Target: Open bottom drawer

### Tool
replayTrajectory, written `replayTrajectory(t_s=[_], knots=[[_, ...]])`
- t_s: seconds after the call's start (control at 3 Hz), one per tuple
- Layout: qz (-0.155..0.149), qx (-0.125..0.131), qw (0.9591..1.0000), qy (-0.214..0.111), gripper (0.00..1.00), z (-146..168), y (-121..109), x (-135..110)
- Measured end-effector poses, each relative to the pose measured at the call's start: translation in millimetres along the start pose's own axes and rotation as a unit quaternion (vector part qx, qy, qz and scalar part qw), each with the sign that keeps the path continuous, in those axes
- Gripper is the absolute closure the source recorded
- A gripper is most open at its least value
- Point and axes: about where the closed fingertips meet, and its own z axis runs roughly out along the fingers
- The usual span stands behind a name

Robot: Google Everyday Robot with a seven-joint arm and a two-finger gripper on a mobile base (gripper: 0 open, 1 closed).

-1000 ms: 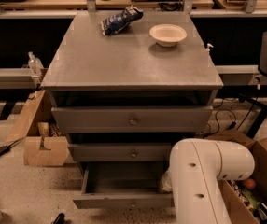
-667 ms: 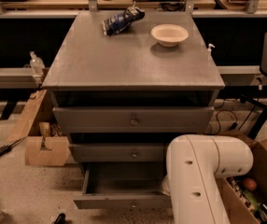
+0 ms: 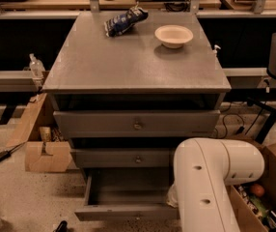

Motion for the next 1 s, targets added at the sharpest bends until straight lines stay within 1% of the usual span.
replayTrajectory(t_s=[0.33, 0.67, 1.0], knots=[[0.011, -0.015, 0.9998, -0.002, 1.0, 1, 16, 2], [0.011, -0.015, 0.9998, -0.002, 1.0, -2, 15, 1], [0.025, -0.032, 0.9992, -0.001, 1.0, 0, 41, 6]])
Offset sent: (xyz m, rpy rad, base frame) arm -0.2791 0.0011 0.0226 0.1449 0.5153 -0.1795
